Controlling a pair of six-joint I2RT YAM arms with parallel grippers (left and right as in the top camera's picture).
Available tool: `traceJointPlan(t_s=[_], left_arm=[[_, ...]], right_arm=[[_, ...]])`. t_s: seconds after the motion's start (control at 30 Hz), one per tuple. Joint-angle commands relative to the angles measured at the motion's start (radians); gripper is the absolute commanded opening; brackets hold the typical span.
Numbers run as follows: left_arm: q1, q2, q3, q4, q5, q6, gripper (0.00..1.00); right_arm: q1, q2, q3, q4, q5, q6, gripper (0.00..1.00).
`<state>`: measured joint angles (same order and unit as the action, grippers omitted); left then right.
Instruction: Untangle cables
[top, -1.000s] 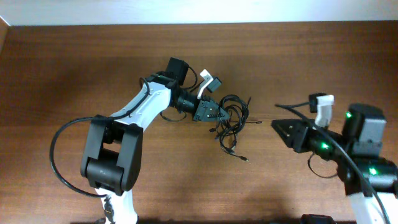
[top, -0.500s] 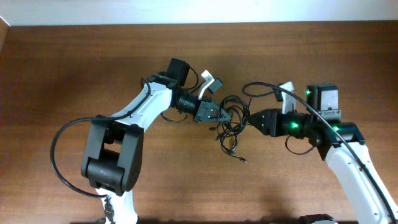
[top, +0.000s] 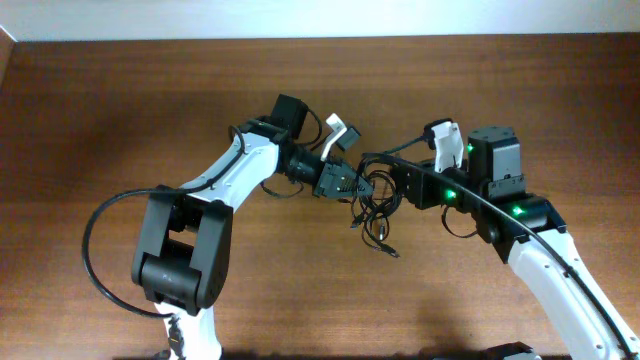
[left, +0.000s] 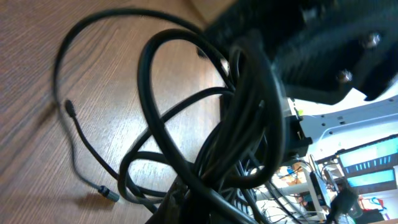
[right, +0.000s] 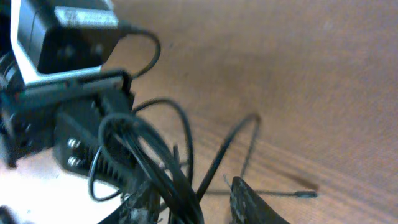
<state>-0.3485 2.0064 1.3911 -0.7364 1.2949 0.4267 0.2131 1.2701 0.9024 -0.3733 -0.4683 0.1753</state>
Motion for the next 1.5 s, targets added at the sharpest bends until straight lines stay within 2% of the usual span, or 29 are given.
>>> traceJointPlan(t_s=[0.0, 0.4, 0.77, 1.03, 1.23, 1.47], left_arm=[[-0.003, -0.034, -0.005, -0.002, 0.05, 0.016, 0.0], [-0.01, -0.034, -0.005, -0.006, 0.053, 0.016, 0.0], [-0.011, -0.034, -0.005, -0.006, 0.052, 0.017, 0.0], [-0.012, -0.034, -0.005, -0.006, 0.052, 0.021, 0.0], [-0.011, -0.034, -0.005, -0.006, 0.052, 0.021, 0.0], [-0.011, -0.034, -0.005, -0.005, -0.016, 0.02, 0.0]], right_arm=[[0.003, 0.0, 0.01, 0.039, 0.054, -0.014, 0.41], [0.003, 0.014, 0.01, 0.003, 0.133, -0.015, 0.41], [0.003, 0.137, 0.005, -0.019, 0.049, -0.014, 0.41], [0.003, 0.14, 0.005, 0.127, -0.038, -0.014, 0.41], [0.003, 0.189, 0.005, 0.145, 0.092, -0.014, 0.41], [0.001, 0.201, 0.005, 0.032, 0.474, 0.028, 0.22]])
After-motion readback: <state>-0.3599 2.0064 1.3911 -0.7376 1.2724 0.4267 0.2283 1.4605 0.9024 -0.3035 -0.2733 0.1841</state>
